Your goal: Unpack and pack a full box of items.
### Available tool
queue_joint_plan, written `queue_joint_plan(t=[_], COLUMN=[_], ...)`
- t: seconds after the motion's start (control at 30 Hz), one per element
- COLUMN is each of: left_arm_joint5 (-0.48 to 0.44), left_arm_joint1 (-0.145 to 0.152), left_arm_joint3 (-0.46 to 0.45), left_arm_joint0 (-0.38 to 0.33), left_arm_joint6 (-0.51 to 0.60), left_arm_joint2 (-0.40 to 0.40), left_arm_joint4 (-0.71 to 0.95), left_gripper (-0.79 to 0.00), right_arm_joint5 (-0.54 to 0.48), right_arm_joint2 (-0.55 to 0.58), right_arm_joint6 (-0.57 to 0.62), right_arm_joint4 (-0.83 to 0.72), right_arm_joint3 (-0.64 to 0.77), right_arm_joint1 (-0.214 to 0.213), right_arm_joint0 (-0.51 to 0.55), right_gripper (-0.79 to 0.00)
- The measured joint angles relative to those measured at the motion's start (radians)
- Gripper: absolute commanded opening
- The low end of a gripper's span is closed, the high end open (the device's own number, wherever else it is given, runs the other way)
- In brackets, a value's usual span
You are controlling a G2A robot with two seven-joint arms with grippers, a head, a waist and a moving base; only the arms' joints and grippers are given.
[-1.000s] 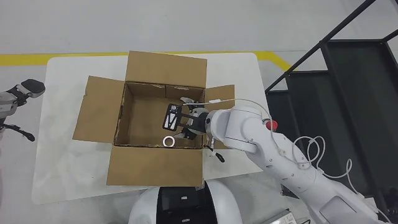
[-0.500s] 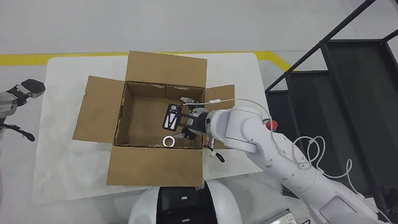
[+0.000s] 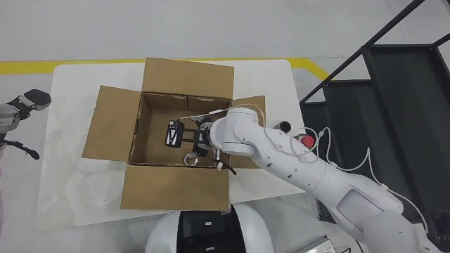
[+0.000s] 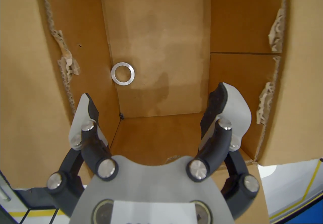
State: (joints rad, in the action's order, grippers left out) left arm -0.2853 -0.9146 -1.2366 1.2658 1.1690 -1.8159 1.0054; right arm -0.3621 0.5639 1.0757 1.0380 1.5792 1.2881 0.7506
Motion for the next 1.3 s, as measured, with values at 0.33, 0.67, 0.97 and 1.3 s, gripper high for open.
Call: queue_joint_plan(t=[0.33,0.67,0.97,1.3], left_arm_joint5=[0.0,0.0,0.0,0.0], left_arm_joint1=[0.0,0.0,0.0,0.0], left_arm_joint3=[0.0,0.0,0.0,0.0], left_arm_joint0=[0.0,0.0,0.0,0.0], left_arm_joint6=[0.0,0.0,0.0,0.0], left_arm_joint2=[0.0,0.0,0.0,0.0], left_arm_joint4=[0.0,0.0,0.0,0.0], left_gripper=[0.0,0.0,0.0,0.0], right_arm_joint5=[0.056,0.056,0.056,0.023], right_arm_joint2=[-0.129,-0.128,-0.128,-0.124], right_arm_joint6=[0.03,0.029,0.029,-0.069], right_arm_joint4=[0.042,0.041,0.041,0.05], right_arm_joint3=[-0.178,-0.176,-0.176,-0.24], right_arm_joint1=[0.082,0.081,0.081,0.094], right_arm_joint0=[-0.083,-0.082,-0.082,-0.068], right_gripper=[0.0,0.0,0.0,0.0])
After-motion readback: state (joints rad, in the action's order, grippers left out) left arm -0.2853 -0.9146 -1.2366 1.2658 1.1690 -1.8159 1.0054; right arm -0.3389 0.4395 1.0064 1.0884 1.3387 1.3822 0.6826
